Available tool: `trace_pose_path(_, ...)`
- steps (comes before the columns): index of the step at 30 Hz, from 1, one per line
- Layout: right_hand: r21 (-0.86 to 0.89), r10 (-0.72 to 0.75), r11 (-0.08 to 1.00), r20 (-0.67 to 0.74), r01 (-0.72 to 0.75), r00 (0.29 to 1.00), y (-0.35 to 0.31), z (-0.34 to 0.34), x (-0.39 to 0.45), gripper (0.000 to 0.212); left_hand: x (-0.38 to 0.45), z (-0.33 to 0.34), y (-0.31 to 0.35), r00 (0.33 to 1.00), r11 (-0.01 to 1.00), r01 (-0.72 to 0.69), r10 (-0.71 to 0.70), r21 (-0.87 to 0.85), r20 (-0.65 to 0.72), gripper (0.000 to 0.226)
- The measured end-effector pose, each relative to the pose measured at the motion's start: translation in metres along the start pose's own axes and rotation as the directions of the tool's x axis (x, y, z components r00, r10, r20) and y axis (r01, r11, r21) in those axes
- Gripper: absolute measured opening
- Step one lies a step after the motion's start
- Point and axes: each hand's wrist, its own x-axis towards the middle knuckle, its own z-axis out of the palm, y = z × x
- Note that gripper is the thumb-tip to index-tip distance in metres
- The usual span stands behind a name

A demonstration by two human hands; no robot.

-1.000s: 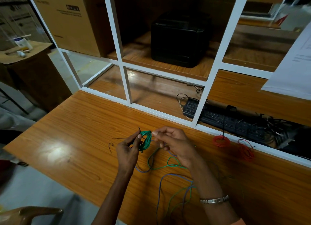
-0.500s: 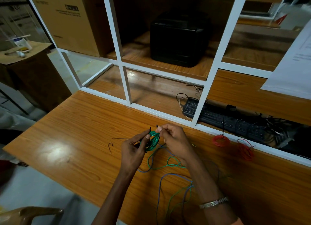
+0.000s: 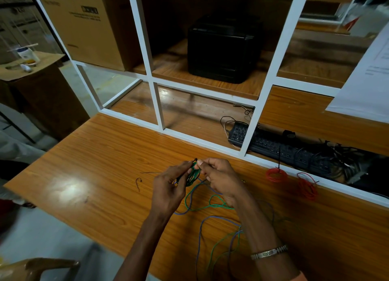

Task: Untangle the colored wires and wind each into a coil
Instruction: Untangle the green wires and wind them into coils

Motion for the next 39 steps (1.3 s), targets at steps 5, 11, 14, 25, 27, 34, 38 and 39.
trace_pose_path(5,0.010,0.062,0.998,0.000,-0.062,0.998,-0.0014,-0.0009,-0.0019,0.028,0.0011,-0.0001,-0.0013,0.998,0.997,-0.065,0.064,0.040,0.013,0.037)
trace_pose_path(11,0.097,0.077,0.992,0.065,-0.083,0.995,-0.0028,-0.0006,-0.0031,0.027,-0.0005,0.0010,0.0018,0.998,0.997,-0.059,0.058,0.052,0.015,0.035)
trace_pose_path(14,0.068,0.101,0.992,0.061,-0.106,0.993,-0.0027,-0.0005,-0.0021,0.030,-0.0012,0.0007,0.0029,0.999,0.997,-0.050,0.050,0.053,0.016,0.034)
trace_pose_path(25,0.120,0.126,0.984,0.055,-0.131,0.991,-0.0031,-0.0030,0.0002,0.026,0.0011,0.0012,0.0023,0.998,0.997,-0.059,0.059,0.055,0.004,0.032)
trace_pose_path(27,0.110,0.136,0.984,0.055,-0.141,0.989,-0.0033,-0.0033,-0.0003,0.026,0.0008,0.0015,0.0024,0.998,0.996,-0.067,0.067,0.066,0.008,0.032)
trace_pose_path(34,0.119,0.122,0.985,0.047,-0.127,0.991,-0.0092,-0.0060,0.0002,0.026,0.0019,0.0030,0.0047,0.998,0.996,-0.062,0.062,0.068,-0.001,0.031)
trace_pose_path(38,0.095,0.168,0.981,0.026,-0.170,0.985,-0.0068,-0.0040,0.0006,0.028,0.0022,0.0021,0.0036,0.996,0.992,-0.087,0.087,0.092,0.009,0.035)
trace_pose_path(39,0.094,0.178,0.979,0.025,-0.180,0.984,-0.0061,-0.0040,0.0011,0.028,0.0020,0.0022,0.0030,0.996,0.991,-0.093,0.092,0.096,0.013,0.035)
